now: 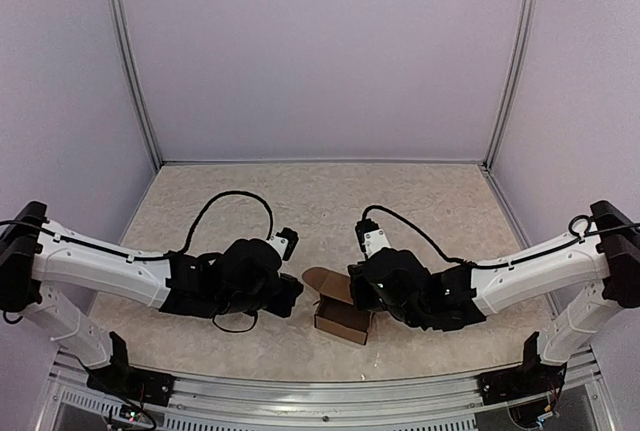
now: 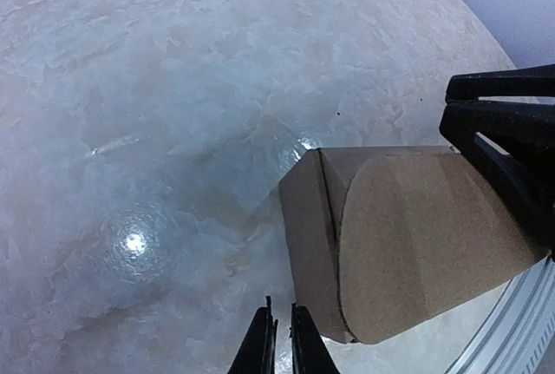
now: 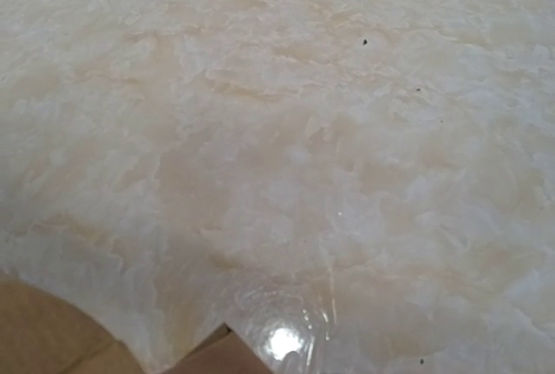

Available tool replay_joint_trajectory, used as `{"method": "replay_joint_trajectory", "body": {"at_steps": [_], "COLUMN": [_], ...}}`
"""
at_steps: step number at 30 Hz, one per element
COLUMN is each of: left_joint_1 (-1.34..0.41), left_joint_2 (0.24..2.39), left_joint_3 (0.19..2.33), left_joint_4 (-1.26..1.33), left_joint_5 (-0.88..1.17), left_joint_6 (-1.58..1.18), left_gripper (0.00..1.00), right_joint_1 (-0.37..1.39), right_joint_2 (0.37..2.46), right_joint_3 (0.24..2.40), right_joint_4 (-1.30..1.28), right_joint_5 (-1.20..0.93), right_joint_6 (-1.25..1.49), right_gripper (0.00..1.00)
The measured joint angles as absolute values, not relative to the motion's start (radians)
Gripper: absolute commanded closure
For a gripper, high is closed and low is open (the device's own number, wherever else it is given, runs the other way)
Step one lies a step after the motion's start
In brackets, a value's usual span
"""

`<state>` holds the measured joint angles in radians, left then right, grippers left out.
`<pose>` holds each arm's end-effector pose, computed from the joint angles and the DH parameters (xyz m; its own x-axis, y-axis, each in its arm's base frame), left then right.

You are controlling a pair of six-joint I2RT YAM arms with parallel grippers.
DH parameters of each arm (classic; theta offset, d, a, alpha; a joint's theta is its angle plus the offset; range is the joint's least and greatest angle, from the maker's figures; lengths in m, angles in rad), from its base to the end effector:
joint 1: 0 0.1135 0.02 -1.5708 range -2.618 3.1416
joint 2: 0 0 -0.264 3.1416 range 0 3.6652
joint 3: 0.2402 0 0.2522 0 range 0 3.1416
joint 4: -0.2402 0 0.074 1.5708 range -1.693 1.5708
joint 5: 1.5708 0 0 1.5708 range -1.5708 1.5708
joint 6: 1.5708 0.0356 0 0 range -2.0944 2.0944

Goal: Fold the paper box

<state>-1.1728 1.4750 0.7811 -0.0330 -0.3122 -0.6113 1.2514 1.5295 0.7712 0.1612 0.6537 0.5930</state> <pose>0.1271 -0.2742 0.1941 -0.6634 0.1686 -0.7291 0.4977 0.8269 -0.2617 0.1188 0.2902 0.1949 -0.4794 -0.0365 -0.8769 -0.3954 0.9010 0.1786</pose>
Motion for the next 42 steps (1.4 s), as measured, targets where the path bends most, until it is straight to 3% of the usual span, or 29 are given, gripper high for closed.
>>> {"method": "replay_joint_trajectory", "body": {"at_steps": [22,42], "left_joint_1": [-1.166,-1.166], "left_joint_2": [1.530,1.549], "left_joint_3": [0.753,0.722], "left_joint_4": [0.203,0.186], "left_joint_5": [0.042,-0.038], "left_joint_6": [-0.652,-0.688], "left_gripper": [0.92,0.90], "right_joint_1": [1.251,1.251], "right_joint_2": [1.514,1.512], "right_joint_3": [0.760,0.755], "right_joint_4": [0.145,0.139], "right_joint_5": [0.659,0.662], "right_joint_6": [0.602,0.623], "right_gripper": [0.80,0.81]}}
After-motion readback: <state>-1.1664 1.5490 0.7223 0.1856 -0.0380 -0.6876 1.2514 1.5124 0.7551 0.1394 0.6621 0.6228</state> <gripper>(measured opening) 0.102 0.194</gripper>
